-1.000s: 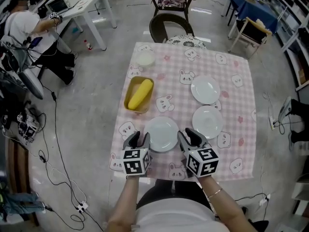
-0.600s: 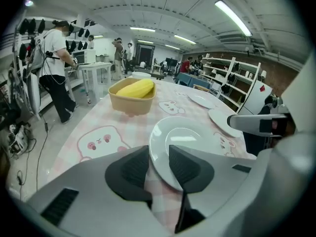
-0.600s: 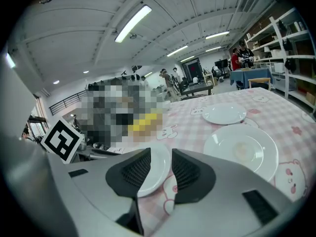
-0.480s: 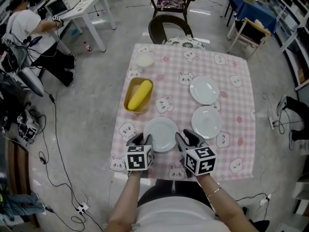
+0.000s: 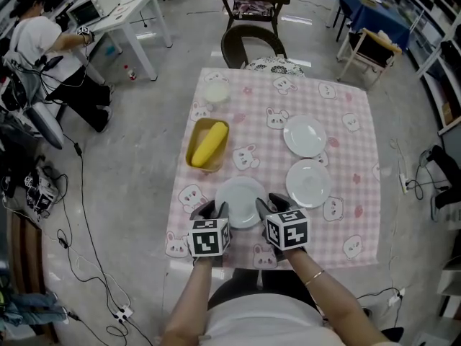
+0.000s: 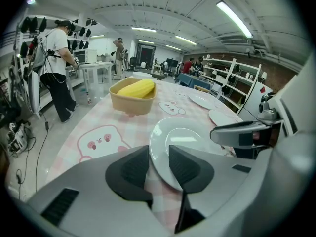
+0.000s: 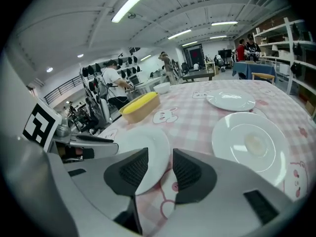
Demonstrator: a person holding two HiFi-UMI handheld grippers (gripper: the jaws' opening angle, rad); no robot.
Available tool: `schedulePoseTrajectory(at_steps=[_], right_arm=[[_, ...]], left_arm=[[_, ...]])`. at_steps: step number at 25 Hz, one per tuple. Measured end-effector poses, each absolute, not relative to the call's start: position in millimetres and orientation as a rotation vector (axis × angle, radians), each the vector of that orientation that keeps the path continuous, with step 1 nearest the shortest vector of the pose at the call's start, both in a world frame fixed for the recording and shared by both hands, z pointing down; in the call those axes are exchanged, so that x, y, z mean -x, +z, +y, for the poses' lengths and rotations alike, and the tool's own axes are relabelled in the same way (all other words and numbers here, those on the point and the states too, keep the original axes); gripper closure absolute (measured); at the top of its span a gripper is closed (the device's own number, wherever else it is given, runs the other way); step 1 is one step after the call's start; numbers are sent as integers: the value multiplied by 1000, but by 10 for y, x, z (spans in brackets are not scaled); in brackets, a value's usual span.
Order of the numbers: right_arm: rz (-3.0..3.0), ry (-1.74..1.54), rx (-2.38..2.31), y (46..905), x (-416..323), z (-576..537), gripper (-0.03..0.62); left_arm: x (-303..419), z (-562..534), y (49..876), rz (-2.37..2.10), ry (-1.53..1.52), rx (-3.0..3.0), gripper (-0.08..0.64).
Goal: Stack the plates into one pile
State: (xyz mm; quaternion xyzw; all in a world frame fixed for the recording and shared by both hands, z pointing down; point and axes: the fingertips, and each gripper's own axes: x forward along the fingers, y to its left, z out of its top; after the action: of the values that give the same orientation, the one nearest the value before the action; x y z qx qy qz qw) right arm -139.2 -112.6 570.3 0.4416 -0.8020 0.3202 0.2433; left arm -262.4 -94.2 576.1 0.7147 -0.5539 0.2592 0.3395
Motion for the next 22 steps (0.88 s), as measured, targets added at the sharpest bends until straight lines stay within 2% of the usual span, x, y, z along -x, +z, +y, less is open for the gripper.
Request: schedulePoseTrajectory(at_steps=[22], right_arm=[[-2113, 904, -1250, 5770, 1415, -1067, 488]], left_arm=[[2658, -928, 5715, -1427, 659, -1872, 428]])
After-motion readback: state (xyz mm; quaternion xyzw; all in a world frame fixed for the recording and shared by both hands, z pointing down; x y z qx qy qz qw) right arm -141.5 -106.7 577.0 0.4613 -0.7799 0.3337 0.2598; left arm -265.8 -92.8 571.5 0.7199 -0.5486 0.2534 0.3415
